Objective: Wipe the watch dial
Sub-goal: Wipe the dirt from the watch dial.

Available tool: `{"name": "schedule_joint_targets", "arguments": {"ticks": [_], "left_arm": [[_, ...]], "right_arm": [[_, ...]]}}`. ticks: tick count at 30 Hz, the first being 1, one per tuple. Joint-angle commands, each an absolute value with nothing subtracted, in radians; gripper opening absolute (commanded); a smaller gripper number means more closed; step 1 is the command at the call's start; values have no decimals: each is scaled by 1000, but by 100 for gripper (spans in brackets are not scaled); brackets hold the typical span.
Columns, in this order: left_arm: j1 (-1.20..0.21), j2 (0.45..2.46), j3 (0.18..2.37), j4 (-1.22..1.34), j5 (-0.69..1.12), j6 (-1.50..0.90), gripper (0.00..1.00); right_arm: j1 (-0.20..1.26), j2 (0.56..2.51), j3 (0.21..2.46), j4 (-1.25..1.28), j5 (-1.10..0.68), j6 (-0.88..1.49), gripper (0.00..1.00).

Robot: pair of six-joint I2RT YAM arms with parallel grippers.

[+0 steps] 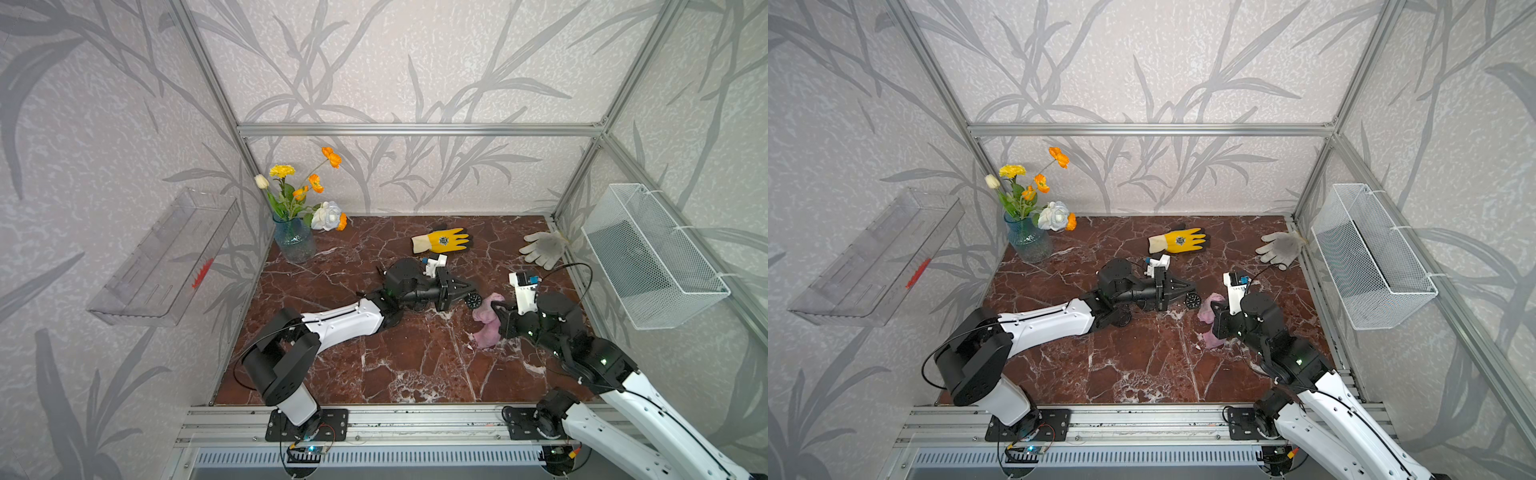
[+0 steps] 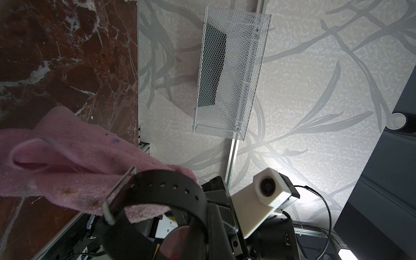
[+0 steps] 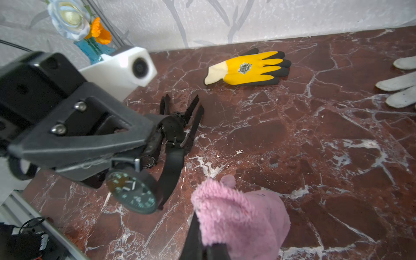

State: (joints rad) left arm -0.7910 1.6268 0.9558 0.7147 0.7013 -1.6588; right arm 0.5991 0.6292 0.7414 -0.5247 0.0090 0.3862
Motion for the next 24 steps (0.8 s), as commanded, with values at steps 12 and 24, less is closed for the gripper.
{"name": "schedule_joint_targets", "arguments": {"ticks": [12, 24], "left_arm": [[-782, 1613, 958, 748, 727, -1665, 0], [-783, 1608, 956, 736, 730, -1655, 0]], "right_arm": [[607, 708, 794, -364, -306, 310, 0], [611, 792, 850, -414, 36, 390, 0]]}}
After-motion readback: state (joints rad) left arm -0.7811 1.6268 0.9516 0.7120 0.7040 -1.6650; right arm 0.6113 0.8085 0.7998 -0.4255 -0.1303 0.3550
